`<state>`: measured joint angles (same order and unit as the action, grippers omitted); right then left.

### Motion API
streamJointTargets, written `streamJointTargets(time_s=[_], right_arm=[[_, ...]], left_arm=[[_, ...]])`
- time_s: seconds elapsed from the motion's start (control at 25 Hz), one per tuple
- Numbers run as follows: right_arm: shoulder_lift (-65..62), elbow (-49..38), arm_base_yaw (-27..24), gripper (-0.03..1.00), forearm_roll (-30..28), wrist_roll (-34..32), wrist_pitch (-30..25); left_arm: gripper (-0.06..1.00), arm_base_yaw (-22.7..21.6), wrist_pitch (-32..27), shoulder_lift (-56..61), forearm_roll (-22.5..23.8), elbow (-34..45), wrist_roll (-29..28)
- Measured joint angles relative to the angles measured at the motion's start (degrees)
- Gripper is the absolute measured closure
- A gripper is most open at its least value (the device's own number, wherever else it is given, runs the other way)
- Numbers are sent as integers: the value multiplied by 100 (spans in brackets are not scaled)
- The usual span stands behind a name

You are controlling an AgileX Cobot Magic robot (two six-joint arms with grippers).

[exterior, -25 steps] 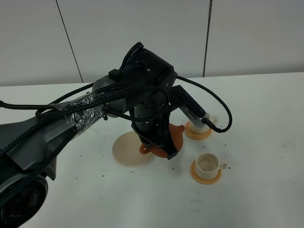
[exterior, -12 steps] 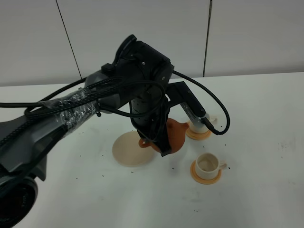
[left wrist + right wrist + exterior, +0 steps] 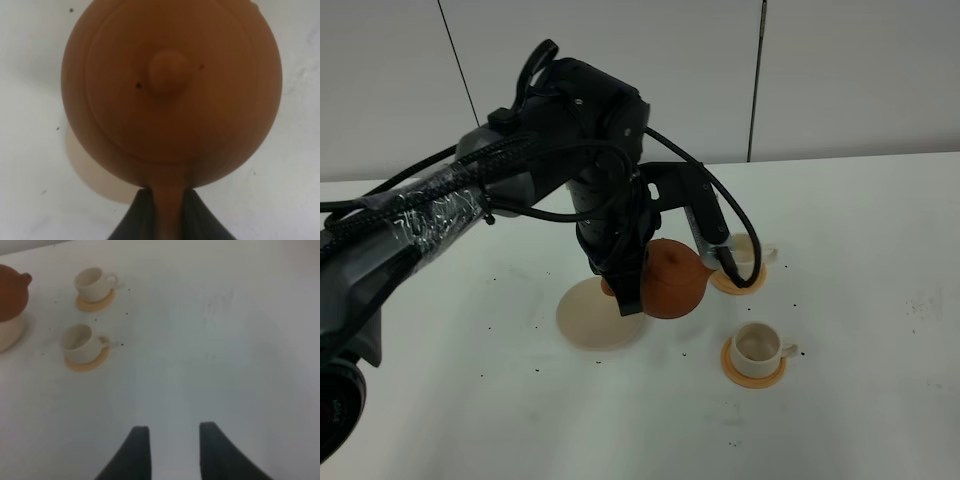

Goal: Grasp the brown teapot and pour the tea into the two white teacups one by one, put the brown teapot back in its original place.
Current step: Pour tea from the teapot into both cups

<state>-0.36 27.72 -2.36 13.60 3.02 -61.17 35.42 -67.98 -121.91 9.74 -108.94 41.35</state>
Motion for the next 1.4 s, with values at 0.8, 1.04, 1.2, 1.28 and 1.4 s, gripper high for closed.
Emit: streamJointTargets(time_s=[0.8,1.04,1.2,1.28,1.4], right_arm=[[0,0,0,73,0,0,0],[0,0,0,73,0,0,0],[0,0,0,73,0,-6,0],[0,0,0,73,0,-6,0],[0,0,0,73,0,-6,0]], left_arm=[[77,-291,6,46,-178,0,932],[77,-291,192,46,-173,0,932],[77,-297,493,46,-175,0,932],[77,-340,606,46,-205,0,927],[77,-480,624,46,-355,-68,926]])
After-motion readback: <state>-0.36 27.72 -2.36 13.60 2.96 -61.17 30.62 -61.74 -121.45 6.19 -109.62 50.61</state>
